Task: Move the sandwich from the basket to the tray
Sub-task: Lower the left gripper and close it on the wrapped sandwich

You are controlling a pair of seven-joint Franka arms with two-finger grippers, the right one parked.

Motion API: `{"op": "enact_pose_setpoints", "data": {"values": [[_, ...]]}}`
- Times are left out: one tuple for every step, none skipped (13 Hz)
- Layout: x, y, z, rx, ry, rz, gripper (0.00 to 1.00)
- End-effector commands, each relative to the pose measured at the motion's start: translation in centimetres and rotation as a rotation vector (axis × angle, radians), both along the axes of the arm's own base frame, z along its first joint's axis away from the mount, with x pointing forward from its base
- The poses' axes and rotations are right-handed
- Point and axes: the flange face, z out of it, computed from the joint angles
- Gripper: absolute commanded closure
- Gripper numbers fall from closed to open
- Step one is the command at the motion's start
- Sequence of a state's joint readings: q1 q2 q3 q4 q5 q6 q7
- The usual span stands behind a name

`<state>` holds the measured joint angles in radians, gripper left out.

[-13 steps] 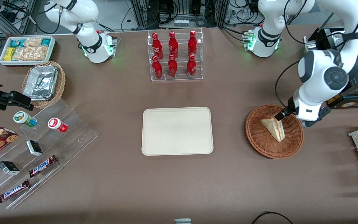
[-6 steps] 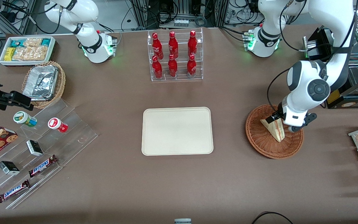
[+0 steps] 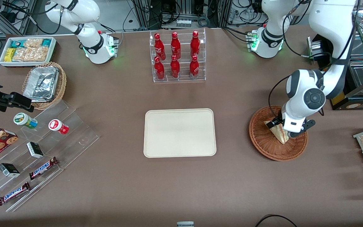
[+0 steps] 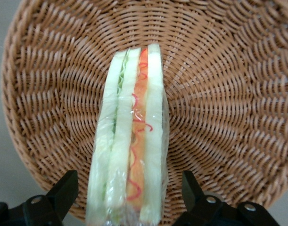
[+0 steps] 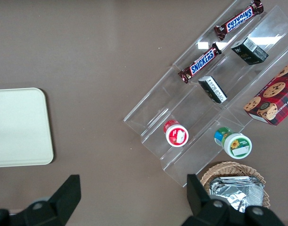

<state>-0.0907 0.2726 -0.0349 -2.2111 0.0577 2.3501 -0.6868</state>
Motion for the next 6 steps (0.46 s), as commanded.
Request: {"op": "enact_pose_setpoints", "data": {"values": [[0.2,0.2,-0.1,0.012,-0.010,-0.005,0.93],[0.1,0.3,-0.1,0.012,-0.005,-0.005,1.00],[0.2,0.7,0.2,0.013,-0.007,0.000,1.00],[0.3,0.3,0.5,0.014,-0.004,-0.008,1.00],[0.5,0.3,1.1,0.021,-0.007,-0.021,1.00],[0.7,0.4,2.0,0.037,-0.008,-0.037,1.00]]}}
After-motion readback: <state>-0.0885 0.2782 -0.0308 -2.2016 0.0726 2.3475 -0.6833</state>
